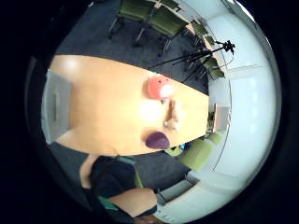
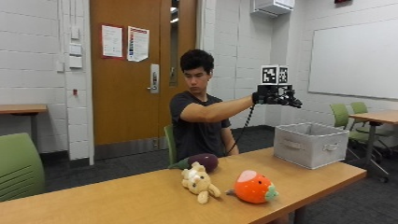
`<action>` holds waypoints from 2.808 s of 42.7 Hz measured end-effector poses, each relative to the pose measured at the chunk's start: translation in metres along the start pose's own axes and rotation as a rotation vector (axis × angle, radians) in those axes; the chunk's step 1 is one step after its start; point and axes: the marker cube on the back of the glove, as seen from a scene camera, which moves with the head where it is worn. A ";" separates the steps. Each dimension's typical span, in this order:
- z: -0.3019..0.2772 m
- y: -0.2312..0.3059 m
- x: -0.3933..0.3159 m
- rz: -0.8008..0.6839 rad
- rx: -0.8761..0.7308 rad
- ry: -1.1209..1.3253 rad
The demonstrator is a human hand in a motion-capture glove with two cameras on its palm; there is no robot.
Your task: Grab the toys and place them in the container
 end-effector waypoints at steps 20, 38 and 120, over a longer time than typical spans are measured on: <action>-0.002 0.008 -0.004 -0.031 0.005 0.004; -0.001 0.070 0.076 -0.033 -0.001 -0.005; 0.242 0.222 0.243 0.080 -0.083 -0.076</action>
